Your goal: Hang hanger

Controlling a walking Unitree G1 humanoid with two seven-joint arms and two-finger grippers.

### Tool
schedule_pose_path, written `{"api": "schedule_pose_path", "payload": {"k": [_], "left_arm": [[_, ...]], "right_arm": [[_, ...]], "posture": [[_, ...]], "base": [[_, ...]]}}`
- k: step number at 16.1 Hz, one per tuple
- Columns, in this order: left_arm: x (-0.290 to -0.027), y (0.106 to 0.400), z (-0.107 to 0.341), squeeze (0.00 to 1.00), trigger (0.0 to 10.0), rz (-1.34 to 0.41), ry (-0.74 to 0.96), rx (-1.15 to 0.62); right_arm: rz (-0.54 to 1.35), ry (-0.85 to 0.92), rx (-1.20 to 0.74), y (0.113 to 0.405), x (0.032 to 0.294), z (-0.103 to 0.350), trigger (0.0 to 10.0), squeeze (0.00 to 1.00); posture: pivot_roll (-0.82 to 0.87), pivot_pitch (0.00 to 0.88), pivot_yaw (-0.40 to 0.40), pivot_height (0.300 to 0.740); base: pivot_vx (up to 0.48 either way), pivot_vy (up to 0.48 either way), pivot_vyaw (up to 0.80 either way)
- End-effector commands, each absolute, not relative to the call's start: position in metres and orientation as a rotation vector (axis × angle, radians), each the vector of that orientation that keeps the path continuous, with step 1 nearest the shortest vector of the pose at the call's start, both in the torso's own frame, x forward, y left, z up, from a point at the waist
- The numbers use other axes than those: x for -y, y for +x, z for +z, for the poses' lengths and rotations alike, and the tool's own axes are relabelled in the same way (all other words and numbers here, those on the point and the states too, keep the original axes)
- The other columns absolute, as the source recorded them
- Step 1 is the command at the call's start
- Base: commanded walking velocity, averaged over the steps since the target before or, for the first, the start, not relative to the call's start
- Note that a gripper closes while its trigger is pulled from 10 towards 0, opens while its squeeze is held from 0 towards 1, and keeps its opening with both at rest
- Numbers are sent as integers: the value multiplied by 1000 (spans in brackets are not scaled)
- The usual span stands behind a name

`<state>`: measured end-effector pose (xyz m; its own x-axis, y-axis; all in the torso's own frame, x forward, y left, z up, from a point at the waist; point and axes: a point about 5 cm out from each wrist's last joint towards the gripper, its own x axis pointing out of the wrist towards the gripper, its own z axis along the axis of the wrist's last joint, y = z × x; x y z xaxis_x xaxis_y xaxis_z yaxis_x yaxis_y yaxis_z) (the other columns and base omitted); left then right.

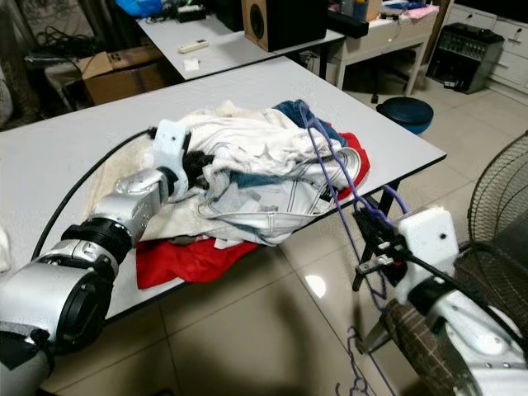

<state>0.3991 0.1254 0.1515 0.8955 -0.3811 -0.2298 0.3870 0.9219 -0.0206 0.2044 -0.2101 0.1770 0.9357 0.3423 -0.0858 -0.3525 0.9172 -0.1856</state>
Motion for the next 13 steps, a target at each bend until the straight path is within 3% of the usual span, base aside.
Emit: {"api": "schedule_pose_path", "payload": {"k": [1,8,13], "left_arm": [[-129,401,156,0,0,-378,13,-234],[-119,403,163,0,0,-380,-43,-172],[-139,410,188,0,0,-330,-45,-45]], "right_arm": [[355,-201,-39,206,209,177,10000,0],[346,-192,-36,201,205,172,10000,0],[338,-194,-26,202,206,173,10000,0]], "posture": [[-128,0,116,740],[-134,0,133,740],[-133,0,129,740]], "base": [[0,0,0],[0,0,0],[0,0,0]]}}
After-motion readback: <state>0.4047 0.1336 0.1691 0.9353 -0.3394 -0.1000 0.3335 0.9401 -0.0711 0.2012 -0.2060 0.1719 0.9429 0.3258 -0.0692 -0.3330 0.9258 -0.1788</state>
